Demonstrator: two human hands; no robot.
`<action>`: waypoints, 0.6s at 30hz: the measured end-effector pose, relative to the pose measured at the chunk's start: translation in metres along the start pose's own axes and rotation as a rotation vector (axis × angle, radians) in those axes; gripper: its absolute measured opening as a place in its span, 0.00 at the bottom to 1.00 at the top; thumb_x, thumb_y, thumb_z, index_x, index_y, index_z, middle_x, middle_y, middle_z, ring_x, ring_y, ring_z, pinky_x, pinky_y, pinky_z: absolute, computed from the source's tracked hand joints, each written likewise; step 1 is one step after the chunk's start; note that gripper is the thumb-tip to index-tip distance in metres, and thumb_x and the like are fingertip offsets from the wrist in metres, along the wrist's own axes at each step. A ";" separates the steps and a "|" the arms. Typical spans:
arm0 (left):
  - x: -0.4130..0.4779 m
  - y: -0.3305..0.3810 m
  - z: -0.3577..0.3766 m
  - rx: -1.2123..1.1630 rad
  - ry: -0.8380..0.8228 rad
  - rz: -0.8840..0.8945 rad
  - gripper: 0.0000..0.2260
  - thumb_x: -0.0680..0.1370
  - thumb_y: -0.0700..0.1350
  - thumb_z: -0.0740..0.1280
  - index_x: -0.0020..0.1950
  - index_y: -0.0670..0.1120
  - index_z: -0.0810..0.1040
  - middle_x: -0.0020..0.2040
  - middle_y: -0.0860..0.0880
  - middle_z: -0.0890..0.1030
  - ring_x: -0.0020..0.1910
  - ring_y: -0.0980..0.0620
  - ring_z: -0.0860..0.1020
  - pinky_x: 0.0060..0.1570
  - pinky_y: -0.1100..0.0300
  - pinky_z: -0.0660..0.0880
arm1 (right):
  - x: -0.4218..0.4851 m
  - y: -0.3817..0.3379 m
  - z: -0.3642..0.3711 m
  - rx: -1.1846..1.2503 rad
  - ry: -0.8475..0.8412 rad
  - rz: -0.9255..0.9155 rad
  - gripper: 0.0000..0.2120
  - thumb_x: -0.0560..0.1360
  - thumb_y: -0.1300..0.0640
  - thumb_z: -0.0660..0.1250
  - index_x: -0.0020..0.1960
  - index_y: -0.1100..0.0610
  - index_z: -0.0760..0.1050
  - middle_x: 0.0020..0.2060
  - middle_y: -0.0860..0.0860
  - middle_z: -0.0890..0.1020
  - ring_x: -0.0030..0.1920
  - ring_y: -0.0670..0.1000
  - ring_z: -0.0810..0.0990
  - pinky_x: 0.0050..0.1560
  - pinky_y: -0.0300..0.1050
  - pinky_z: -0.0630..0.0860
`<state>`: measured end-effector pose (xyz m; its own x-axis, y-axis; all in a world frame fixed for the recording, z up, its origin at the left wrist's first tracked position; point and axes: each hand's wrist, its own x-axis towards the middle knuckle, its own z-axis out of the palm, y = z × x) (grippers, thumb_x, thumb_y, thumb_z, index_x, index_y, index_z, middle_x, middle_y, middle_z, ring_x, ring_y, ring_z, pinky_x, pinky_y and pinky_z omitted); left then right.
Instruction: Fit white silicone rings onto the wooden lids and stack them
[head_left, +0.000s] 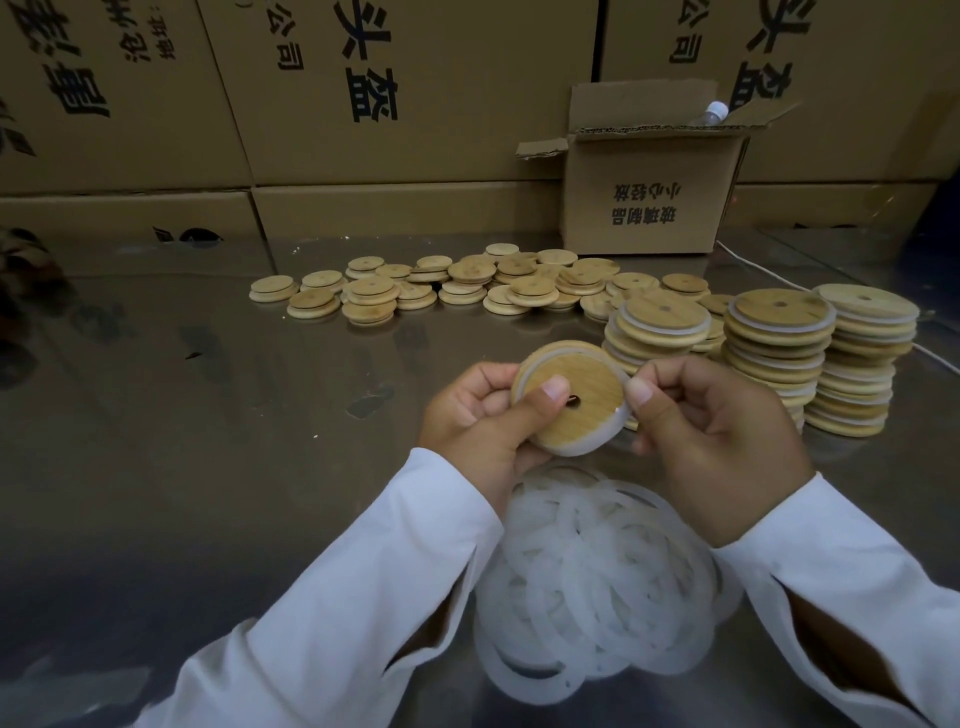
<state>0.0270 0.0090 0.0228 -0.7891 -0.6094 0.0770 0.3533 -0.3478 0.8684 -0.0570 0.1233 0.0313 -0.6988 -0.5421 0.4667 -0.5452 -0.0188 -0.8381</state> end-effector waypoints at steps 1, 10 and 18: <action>0.000 0.000 0.000 -0.016 -0.004 -0.014 0.15 0.60 0.41 0.70 0.44 0.39 0.76 0.36 0.44 0.83 0.35 0.50 0.82 0.34 0.59 0.80 | 0.000 0.000 0.000 0.038 0.002 0.011 0.09 0.73 0.63 0.64 0.36 0.53 0.74 0.26 0.46 0.76 0.26 0.43 0.75 0.31 0.30 0.71; -0.002 -0.005 0.003 -0.107 0.019 -0.008 0.15 0.60 0.39 0.70 0.45 0.39 0.75 0.36 0.44 0.84 0.35 0.50 0.83 0.38 0.57 0.81 | -0.002 -0.004 0.002 0.213 0.056 0.110 0.03 0.69 0.59 0.69 0.37 0.56 0.76 0.25 0.46 0.78 0.25 0.42 0.75 0.28 0.28 0.71; -0.005 -0.013 0.009 -0.122 0.068 0.032 0.16 0.59 0.40 0.70 0.45 0.38 0.75 0.34 0.45 0.83 0.34 0.51 0.82 0.34 0.61 0.79 | -0.008 -0.003 0.007 -0.090 0.175 0.001 0.04 0.64 0.49 0.66 0.35 0.48 0.74 0.36 0.50 0.79 0.33 0.46 0.76 0.36 0.40 0.73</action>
<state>0.0218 0.0228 0.0159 -0.7421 -0.6669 0.0668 0.4396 -0.4090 0.7996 -0.0473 0.1220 0.0281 -0.7648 -0.3879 0.5144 -0.5782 0.0609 -0.8136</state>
